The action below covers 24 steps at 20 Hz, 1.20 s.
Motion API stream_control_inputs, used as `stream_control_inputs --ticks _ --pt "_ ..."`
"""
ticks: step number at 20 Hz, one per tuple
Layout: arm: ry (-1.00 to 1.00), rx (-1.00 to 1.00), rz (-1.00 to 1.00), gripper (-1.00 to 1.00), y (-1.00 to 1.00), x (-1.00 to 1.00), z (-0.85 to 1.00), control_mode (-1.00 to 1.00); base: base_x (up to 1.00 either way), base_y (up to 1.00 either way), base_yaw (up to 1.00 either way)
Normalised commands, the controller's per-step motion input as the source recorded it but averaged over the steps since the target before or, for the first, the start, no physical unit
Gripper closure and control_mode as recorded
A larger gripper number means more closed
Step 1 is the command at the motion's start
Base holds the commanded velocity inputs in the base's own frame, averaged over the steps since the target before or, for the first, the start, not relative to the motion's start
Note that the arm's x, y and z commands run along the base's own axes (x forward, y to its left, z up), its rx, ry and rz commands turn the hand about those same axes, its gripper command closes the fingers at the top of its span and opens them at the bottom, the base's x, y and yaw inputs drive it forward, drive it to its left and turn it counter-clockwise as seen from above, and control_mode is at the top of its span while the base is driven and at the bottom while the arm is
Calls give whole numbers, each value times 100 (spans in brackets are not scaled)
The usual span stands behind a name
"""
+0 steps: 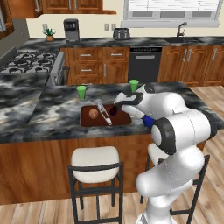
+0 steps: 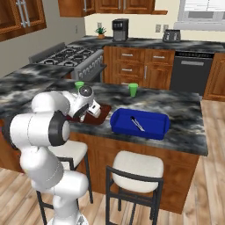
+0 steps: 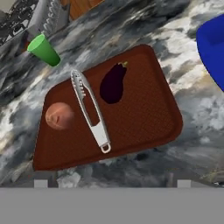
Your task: Gather the onion and eggplant from the fridge and place them on a tray on the dining counter. Then gather the fish and chicken drumstick from the fridge and place them on the other tray.
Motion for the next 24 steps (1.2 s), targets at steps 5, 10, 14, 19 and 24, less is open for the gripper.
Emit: stream_control_inputs --ticks 5,10,14,19,24 --pt "30 7 0 -100 -16 -93 76 -100 0 0 0" --pt "44 -2 0 -100 -1 -98 40 -100 0 0 0" --pt "15 -6 0 -100 0 -100 1 -100 0 0 0" --pt "-26 -3 0 -100 0 -100 -22 -100 0 0 0" --pt "-31 -1 0 -100 0 -100 -23 -100 0 0 0"
